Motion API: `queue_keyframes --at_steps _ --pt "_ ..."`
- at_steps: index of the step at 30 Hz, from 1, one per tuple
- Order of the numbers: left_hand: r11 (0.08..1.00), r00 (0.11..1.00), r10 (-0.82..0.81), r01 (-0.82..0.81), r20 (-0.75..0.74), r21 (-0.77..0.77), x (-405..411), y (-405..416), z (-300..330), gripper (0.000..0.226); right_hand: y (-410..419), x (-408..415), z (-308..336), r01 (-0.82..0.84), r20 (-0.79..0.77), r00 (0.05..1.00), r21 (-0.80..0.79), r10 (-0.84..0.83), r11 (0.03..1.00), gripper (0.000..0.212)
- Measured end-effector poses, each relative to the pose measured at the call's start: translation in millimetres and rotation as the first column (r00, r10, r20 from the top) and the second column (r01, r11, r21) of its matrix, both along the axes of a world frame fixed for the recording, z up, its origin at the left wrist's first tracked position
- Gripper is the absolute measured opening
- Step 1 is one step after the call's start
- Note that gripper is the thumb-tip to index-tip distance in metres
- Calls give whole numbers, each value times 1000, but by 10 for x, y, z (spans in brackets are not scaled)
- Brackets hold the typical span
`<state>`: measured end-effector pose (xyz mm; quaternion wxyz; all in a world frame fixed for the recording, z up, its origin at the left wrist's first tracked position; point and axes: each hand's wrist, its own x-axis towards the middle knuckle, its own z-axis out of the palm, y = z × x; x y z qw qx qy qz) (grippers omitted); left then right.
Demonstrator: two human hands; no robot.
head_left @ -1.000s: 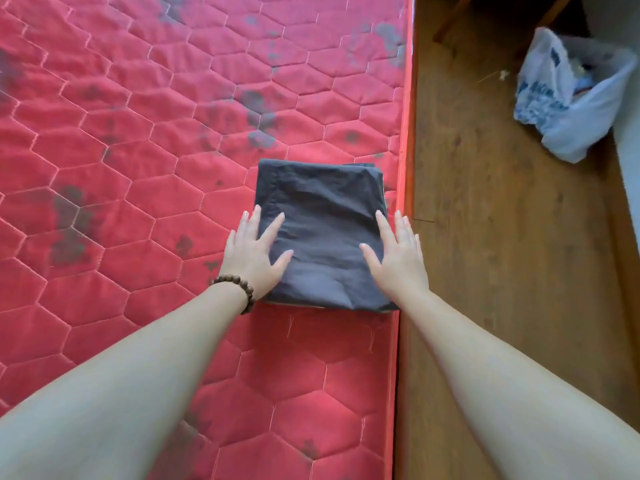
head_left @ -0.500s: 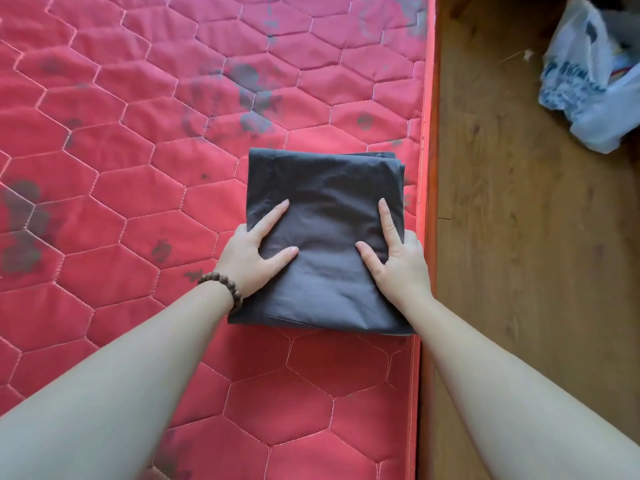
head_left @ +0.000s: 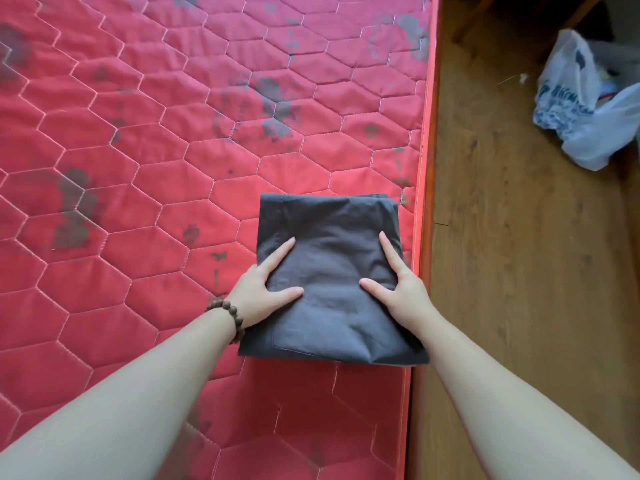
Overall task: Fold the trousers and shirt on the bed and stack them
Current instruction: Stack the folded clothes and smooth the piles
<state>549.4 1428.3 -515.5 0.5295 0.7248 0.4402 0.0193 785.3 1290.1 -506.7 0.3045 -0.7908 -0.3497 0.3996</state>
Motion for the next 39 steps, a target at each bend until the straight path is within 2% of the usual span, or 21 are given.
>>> queue_keyframes --at_steps 6,12,16,22,26,31,39 --pt "995 995 103 -103 18 13 -441 -387 604 82 -280 -453 628 -18 33 999 -3 18 1000 85" --pt "953 954 294 -297 62 50 -1215 -703 1875 81 -153 -1072 1831 -200 58 979 50 197 978 85" --pt "887 878 452 -461 157 27 -2001 -964 2606 80 98 -1727 2534 -395 95 917 95 387 914 87" --pt "726 718 662 -686 215 53 -3262 -1204 3305 76 582 -2970 3197 -618 136 786 181 603 765 87" --pt "627 634 740 -771 226 109 -4210 -1260 3560 77 887 -3985 3442 -715 177 698 233 694 659 88" --pt "518 540 811 -842 227 153 -5411 -1233 3553 77 1209 -5279 3515 -787 201 613 250 764 565 87" --pt "440 461 854 -887 242 137 -7269 -893 3403 75 1759 -7259 3493 -843 195 529 228 826 487 84"
